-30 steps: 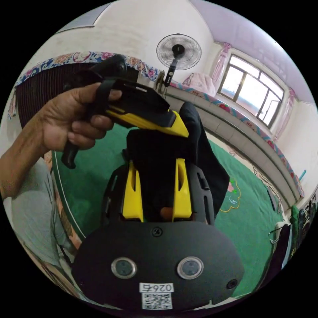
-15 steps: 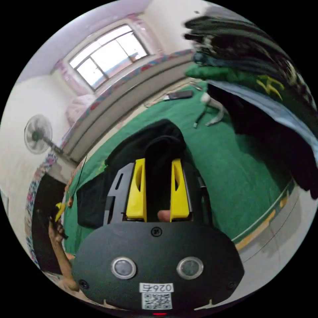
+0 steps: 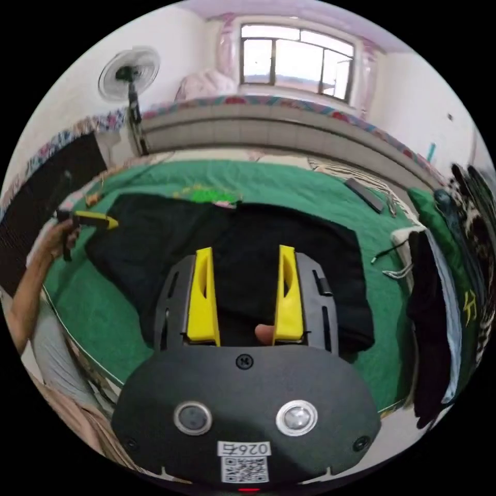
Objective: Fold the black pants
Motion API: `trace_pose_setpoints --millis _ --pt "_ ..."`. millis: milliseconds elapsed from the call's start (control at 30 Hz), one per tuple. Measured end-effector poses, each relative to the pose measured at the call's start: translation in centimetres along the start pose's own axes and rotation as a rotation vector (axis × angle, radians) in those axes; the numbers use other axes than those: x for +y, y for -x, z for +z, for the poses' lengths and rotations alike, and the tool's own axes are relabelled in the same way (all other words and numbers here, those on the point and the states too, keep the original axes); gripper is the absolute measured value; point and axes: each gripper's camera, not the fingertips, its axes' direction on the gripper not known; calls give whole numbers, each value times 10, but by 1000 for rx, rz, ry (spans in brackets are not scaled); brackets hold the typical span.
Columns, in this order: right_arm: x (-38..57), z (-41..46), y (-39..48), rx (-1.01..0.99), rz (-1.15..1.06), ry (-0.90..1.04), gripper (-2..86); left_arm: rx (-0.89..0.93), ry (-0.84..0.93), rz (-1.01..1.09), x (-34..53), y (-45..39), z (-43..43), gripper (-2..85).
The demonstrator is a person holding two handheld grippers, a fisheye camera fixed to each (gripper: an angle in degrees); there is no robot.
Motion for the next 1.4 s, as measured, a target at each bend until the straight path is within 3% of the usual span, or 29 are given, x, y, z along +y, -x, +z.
trace_pose_setpoints --millis 100,167,267,567,667,867,1067,1233,1400 --pt "-9 33 22 47 -69 176 165 85 -16 -10 -1 5 4 166" --pt "-13 28 13 1 7 161 161 164 -37 -31 0 9 4 176" --pt "-17 17 3 5 47 168 122 82 -32 -37 1 11 4 140" --pt "-20 -22 0 72 65 148 40 188 -118 -51 13 19 -1 142" --pt "-20 -38 -9 38 90 147 36 87 -114 -1 15 10 -5 121" --pt "-8 -82 -43 -108 233 70 5 197 -165 -66 28 17 -18 85" --pt "12 -174 -80 -213 350 -203 0 358 -325 -89 46 33 -71 76" --pt "4 -266 -91 -140 318 -412 1 229 -479 -52 67 38 -134 71" --pt "-27 -315 -115 -71 289 -443 1 -1 -565 -104 97 59 -185 68"
